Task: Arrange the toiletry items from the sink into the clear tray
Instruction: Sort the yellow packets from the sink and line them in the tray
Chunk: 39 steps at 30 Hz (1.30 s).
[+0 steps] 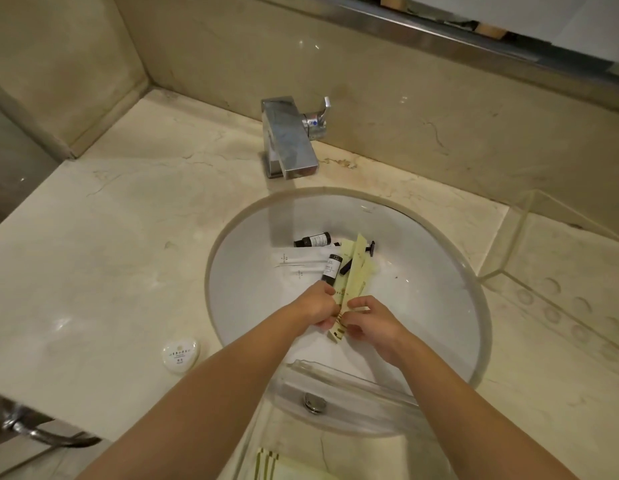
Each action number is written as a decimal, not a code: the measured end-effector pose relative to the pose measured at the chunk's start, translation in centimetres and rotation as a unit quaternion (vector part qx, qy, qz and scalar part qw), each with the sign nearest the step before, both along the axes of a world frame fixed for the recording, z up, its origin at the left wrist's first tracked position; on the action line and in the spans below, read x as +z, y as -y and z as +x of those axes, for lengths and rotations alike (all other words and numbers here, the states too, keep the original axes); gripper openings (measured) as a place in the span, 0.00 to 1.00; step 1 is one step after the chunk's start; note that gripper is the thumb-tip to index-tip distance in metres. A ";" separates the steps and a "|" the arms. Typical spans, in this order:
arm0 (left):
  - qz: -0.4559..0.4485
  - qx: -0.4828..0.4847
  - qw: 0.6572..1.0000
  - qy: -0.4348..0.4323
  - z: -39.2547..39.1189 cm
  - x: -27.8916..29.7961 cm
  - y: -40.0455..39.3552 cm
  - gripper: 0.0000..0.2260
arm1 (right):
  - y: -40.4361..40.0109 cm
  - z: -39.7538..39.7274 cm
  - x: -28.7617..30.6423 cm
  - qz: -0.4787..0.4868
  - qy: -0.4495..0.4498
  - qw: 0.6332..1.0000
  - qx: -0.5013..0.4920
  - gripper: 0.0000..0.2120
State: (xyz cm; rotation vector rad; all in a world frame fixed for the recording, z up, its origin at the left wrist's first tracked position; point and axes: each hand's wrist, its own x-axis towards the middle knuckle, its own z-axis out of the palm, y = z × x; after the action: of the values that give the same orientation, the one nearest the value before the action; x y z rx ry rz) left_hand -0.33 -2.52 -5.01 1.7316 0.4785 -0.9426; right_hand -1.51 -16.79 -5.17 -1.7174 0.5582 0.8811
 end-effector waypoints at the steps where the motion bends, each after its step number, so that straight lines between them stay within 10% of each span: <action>1: -0.001 0.002 1.000 0.006 -0.1 0.0 0.1 0.17 | 0.0 0.0 0.1 0.002 0.001 1.000 -0.006 0.15; 16: -0.022 0.012 0.998 0.056 -1.1 2.5 0.3 0.03 | -0.2 -0.5 3.9 0.030 0.047 0.997 -0.058 0.16; 27: -0.091 0.034 0.995 -0.002 -2.5 7.5 -0.4 0.08 | -0.5 -3.1 8.0 -0.029 0.134 0.990 0.026 0.17; 39: -0.135 -0.031 0.990 0.024 -5.3 12.9 -3.9 0.11 | -0.7 -6.4 13.9 0.066 0.149 0.980 -0.116 0.09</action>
State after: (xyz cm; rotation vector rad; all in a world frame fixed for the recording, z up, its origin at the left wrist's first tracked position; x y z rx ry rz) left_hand -5.68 1.38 7.85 1.5261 0.2546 -0.9605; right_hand -7.90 -16.13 8.70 -1.5871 0.4756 0.4735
